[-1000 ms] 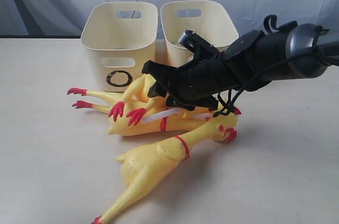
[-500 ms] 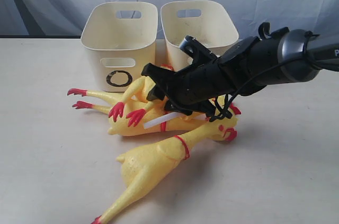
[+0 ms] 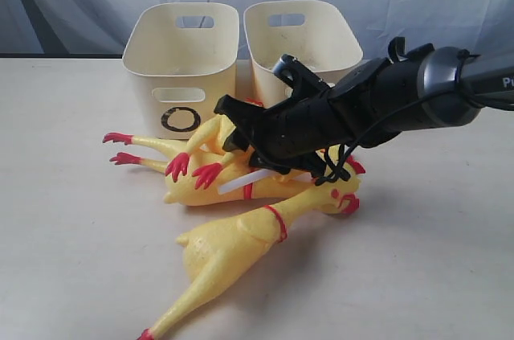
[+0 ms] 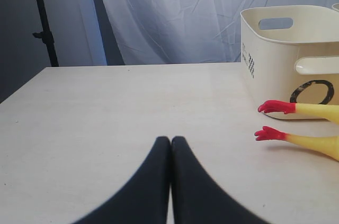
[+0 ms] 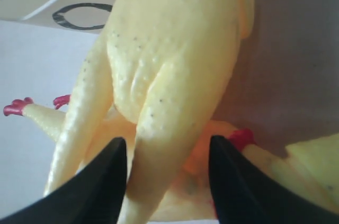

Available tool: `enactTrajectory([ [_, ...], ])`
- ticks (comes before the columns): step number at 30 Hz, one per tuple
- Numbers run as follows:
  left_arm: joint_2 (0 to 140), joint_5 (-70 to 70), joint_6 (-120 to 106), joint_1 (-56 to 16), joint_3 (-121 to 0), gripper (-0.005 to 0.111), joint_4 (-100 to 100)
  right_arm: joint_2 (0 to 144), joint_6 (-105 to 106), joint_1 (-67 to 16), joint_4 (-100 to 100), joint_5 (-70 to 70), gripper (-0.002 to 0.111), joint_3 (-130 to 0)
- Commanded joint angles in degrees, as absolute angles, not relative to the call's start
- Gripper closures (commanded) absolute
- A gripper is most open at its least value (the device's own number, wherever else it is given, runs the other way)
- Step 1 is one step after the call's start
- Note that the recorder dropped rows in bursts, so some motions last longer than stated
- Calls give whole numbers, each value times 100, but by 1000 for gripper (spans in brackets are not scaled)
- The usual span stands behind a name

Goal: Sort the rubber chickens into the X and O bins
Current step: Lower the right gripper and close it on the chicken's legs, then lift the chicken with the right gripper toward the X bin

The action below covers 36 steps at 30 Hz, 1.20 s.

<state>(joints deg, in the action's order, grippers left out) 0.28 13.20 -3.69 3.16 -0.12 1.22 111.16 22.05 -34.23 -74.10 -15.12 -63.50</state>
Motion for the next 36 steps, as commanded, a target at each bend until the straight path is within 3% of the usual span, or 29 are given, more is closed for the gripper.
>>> enactTrajectory([
  [1, 0, 1288, -364, 283, 0, 107, 113, 11157, 2237, -3439, -7394, -1496, 70, -6373],
  [10, 0, 1288, -364, 283, 0, 107, 113, 11157, 2237, -3439, -7394, -1544, 109, -6373],
  [25, 0, 1288, -364, 283, 0, 107, 113, 11068, 2237, -3439, -7713, -1949, 109, -6373],
  [36, 0, 1288, -364, 283, 0, 107, 113, 10058, 2237, -3439, -7629, -2485, 109, -6373],
])
